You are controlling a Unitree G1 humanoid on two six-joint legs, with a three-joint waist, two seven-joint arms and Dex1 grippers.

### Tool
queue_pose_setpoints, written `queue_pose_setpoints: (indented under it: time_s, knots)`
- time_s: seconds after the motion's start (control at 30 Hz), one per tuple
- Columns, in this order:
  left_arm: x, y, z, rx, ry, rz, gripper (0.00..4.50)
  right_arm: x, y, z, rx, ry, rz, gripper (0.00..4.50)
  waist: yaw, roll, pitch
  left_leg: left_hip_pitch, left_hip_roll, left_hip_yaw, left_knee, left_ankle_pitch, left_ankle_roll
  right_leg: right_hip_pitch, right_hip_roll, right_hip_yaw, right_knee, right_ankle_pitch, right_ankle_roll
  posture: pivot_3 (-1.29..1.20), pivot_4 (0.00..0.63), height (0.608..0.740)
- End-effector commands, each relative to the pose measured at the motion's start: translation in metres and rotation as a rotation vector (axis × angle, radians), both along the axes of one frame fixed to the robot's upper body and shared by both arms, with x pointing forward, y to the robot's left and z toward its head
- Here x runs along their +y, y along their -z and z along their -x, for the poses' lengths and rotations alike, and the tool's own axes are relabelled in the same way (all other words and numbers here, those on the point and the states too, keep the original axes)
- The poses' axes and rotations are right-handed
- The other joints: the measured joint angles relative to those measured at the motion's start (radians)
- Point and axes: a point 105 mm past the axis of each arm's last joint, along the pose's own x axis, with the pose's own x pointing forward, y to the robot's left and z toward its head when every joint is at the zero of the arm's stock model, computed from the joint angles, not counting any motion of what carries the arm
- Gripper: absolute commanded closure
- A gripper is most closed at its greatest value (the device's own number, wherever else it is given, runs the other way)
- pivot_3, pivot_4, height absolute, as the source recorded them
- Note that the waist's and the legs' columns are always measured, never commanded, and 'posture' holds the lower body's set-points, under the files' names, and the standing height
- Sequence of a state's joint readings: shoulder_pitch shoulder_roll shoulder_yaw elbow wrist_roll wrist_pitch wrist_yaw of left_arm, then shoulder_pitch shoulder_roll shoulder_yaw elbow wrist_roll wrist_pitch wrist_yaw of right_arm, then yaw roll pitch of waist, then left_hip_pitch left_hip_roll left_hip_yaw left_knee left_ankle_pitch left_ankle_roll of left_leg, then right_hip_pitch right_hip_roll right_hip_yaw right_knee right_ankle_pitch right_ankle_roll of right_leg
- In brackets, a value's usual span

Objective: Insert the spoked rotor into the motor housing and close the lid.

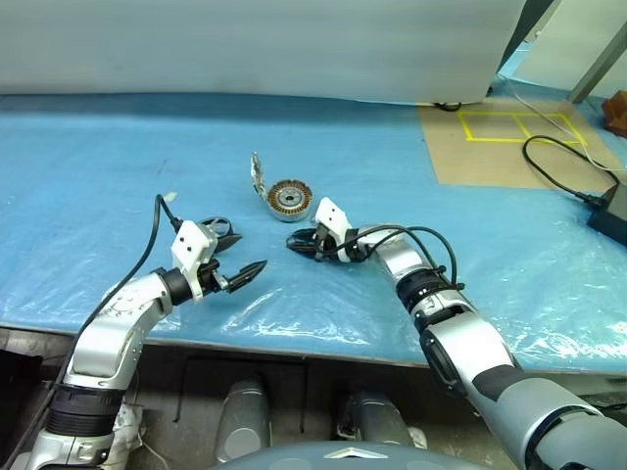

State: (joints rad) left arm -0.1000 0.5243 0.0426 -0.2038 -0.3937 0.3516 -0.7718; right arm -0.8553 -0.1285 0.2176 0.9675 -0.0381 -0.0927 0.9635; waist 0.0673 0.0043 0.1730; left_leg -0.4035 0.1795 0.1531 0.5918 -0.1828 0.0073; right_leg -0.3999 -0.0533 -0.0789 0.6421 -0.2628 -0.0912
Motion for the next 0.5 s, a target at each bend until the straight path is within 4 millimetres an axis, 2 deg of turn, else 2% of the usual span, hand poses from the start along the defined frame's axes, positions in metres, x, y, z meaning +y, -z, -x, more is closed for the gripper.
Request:
queue_pose_setpoints:
  time_s: [0.03, 0.3, 0.5]
  knots:
    - [-0.002, -0.011, 0.000, -0.047, 0.009, 0.001, 0.37, 0.002, 0.003, 0.003, -0.007, -0.018, 0.011, 3.93, 0.000, 0.000, 0.000, 0.000, 0.000, 0.000, 0.000, 0.000, 0.000, 0.000, 0.000, 0.000, 0.000, 0.000, 0.000, 0.00, 0.150, 0.740]
    - [-0.002, -0.011, 0.001, -0.044, 0.010, 0.002, 0.37, -0.005, -0.001, 0.005, -0.036, -0.050, 0.037, 3.93, 0.000, 0.000, 0.000, 0.000, 0.000, 0.000, 0.000, 0.000, 0.000, 0.000, 0.000, 0.000, 0.000, 0.000, 0.000, 0.00, 0.150, 0.740]
    - [-0.001, -0.009, 0.001, -0.040, 0.011, 0.004, 0.37, -0.033, -0.014, 0.001, -0.042, -0.019, 0.027, 3.93, 0.001, 0.000, 0.000, -0.001, 0.000, 0.000, 0.000, 0.000, 0.000, 0.000, 0.000, 0.000, -0.001, 0.000, 0.000, 0.00, 0.150, 0.740]
